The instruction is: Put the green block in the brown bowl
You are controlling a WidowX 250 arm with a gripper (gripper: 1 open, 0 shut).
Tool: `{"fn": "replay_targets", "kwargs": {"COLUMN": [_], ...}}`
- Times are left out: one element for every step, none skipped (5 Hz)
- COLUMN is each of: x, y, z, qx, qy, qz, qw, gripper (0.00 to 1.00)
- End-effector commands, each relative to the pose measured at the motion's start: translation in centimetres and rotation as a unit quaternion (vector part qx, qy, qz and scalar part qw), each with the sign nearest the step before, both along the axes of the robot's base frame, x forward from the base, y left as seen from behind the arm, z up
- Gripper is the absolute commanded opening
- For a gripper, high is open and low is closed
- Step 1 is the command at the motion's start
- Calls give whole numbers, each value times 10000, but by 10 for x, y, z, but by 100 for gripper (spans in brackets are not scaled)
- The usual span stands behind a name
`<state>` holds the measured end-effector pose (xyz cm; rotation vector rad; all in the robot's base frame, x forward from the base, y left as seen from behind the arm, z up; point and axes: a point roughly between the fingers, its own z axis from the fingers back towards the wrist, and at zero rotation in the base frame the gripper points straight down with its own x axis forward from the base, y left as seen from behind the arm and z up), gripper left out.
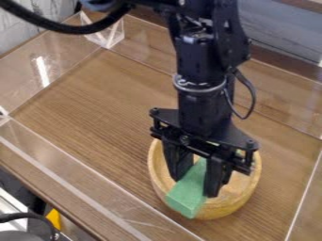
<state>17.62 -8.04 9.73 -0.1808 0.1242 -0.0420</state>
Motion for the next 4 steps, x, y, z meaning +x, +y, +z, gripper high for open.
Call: {"fn": "replay_targets", "kwargs": {"x": [4, 7, 12, 16], "y": [0, 0, 3, -2], "z": [11, 20, 24, 15], "qx": [-58, -71, -58, -10], "qy": [-236, -238, -231, -225], "qz": [-414, -314, -153, 121], "qw": [9988, 9992, 9996, 9997], "gripper": [0, 0, 0, 0]}}
